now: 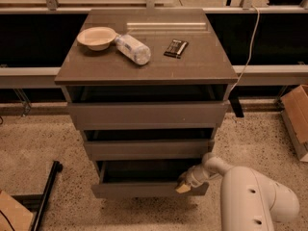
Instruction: Open bottom drawer
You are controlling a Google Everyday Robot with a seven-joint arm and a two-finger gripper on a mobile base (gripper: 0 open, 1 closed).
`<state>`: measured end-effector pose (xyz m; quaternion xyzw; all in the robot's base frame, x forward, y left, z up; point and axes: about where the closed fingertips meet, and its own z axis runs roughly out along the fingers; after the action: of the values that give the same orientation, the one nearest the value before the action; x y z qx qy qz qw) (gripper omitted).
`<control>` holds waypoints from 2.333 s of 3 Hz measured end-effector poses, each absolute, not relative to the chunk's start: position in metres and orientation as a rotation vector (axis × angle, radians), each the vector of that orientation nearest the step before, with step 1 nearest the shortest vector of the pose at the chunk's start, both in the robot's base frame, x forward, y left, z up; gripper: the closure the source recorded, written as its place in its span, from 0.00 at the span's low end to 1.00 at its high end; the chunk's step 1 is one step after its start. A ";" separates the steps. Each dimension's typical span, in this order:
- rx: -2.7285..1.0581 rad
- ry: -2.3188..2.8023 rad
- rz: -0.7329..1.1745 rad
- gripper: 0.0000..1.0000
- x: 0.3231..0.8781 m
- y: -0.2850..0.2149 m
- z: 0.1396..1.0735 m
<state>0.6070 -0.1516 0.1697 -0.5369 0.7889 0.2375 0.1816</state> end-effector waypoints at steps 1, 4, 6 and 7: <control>-1.629 2.251 0.689 0.24 0.586 -0.144 0.165; -1.855 2.295 0.890 0.00 0.498 -0.120 0.144; -1.855 2.295 0.890 0.00 0.498 -0.120 0.155; -1.946 2.299 0.993 0.00 0.461 -0.118 0.159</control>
Offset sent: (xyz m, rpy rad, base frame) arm -0.1161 0.0216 -0.0130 -0.1352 0.2425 0.2561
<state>0.4615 -0.1179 0.1595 -0.6136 0.7247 0.3132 -0.0151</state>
